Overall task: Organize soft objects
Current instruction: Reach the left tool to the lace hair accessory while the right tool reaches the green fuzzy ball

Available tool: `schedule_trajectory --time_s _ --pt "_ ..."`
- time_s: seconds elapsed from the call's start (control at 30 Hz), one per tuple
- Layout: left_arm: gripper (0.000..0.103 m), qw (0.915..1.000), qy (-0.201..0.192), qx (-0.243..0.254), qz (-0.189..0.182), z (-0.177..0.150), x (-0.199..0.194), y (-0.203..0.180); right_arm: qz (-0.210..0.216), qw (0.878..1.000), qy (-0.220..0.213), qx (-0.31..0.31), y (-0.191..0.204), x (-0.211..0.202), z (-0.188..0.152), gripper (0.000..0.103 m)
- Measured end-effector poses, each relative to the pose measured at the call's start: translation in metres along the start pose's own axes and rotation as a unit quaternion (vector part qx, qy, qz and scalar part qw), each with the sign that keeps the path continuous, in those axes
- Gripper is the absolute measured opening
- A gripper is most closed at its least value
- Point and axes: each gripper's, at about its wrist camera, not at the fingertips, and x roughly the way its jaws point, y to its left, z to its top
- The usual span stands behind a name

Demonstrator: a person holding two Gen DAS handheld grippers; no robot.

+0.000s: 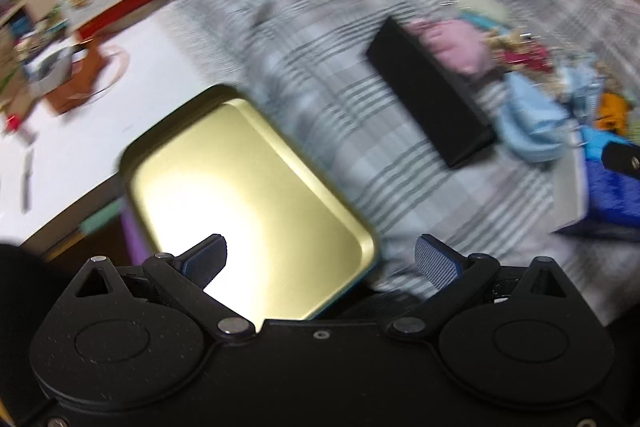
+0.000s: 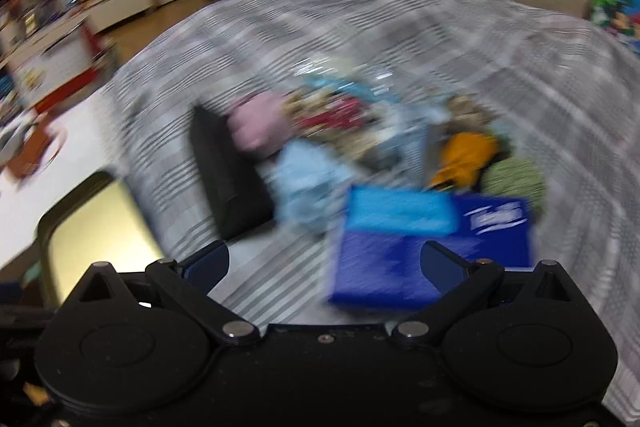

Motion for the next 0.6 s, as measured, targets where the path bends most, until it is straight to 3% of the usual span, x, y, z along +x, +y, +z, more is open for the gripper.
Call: schedule_trajectory --time_s 0.1,0.23,0.47,0.6 --pt "0.097 0.9995 -0.003 0.021 -0.022 0.021 0.005 -0.016 -0.024 0.999 -0.001 0.041 -0.033 0.011 0.017 0.102" --pt "0.097 0.9980 -0.023 0.053 -0.025 0.052 0.010 -0.037 -0.024 0.993 0.022 0.113 -0.080 0.039 0.041 0.102" --pt "0.097 0.9950 -0.038 0.089 -0.025 0.105 0.032 -0.068 -0.077 0.971 0.035 0.224 -0.141 0.091 0.090 0.102" --pt "0.097 0.9935 -0.025 0.109 -0.022 0.129 0.053 -0.083 -0.068 0.958 0.056 0.274 -0.163 0.122 0.117 0.102"
